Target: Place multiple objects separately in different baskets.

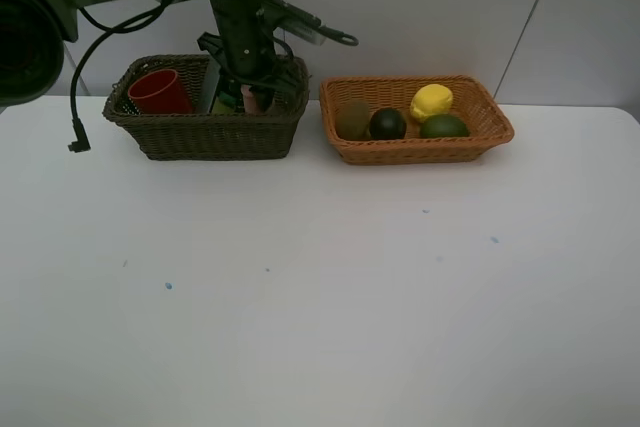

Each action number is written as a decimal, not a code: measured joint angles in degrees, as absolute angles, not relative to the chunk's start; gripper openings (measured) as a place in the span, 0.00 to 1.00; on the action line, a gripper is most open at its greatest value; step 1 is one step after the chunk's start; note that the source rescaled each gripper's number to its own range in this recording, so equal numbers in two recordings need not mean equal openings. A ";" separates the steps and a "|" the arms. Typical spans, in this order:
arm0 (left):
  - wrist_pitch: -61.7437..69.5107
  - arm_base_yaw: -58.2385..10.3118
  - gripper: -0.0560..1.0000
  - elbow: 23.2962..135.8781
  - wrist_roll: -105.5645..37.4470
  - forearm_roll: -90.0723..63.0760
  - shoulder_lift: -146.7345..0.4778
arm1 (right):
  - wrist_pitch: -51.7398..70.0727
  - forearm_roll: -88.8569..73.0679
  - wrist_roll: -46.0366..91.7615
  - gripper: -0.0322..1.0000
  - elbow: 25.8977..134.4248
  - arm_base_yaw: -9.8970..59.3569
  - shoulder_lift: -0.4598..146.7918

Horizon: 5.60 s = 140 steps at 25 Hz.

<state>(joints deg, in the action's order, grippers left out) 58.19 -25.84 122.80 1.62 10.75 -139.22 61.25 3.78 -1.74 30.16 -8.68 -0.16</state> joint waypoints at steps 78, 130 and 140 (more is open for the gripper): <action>69.78 -24.98 1.00 102.68 5.21 10.29 -88.47 | 61.25 3.78 -1.74 0.99 30.16 -8.68 -0.16; 61.24 0.27 1.00 28.74 4.99 2.35 0.45 | 61.25 3.78 -1.74 0.99 30.16 -8.68 -0.16; 61.24 0.22 1.00 28.74 4.44 2.03 0.45 | 61.25 3.78 -1.74 0.99 30.16 -8.68 -0.16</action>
<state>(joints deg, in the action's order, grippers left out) 61.24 0.22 28.74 4.44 2.03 0.45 61.25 3.78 -1.74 30.16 -8.68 -0.16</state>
